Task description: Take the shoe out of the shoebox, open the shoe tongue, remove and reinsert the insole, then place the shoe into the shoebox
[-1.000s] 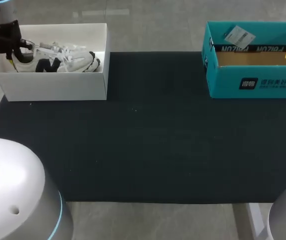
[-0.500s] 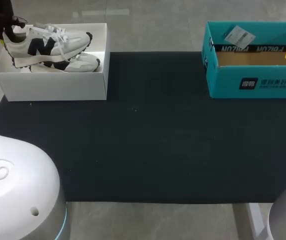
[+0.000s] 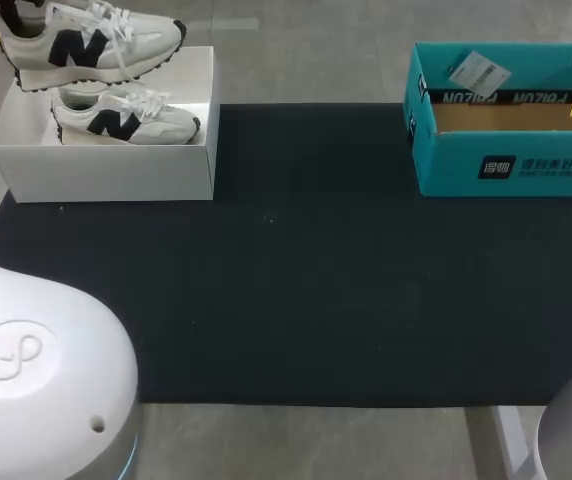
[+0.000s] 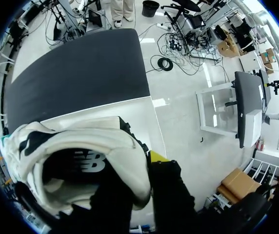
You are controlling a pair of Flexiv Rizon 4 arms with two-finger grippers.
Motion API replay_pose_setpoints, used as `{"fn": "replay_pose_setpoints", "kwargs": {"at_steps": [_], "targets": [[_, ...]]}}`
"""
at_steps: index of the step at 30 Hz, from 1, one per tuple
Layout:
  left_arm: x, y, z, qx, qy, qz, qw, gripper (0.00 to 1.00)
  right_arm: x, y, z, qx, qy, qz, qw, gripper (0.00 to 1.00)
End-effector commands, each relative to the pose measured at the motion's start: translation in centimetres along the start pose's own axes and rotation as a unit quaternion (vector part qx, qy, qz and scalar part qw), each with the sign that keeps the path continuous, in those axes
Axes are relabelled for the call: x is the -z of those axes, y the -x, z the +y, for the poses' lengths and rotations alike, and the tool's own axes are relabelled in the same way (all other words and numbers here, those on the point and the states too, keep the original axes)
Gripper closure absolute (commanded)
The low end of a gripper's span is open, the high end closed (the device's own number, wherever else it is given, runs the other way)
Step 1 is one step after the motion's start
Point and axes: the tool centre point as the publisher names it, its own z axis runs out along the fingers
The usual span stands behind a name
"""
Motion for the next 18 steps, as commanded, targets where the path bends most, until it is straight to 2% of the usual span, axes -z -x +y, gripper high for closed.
{"fn": "replay_pose_setpoints", "kwargs": {"at_steps": [1,18], "targets": [[1.94,0.16,-0.83,0.002,0.012,0.002,1.0,1.0,-0.09,-0.02,0.05,-0.001,0.0,-0.001,1.0,0.0],[2.35,0.2,-0.89,0.003,0.018,0.002,1.0,1.0,-0.09,-0.02,0.05,-0.001,0.0,-0.001,1.0,0.0]]}}
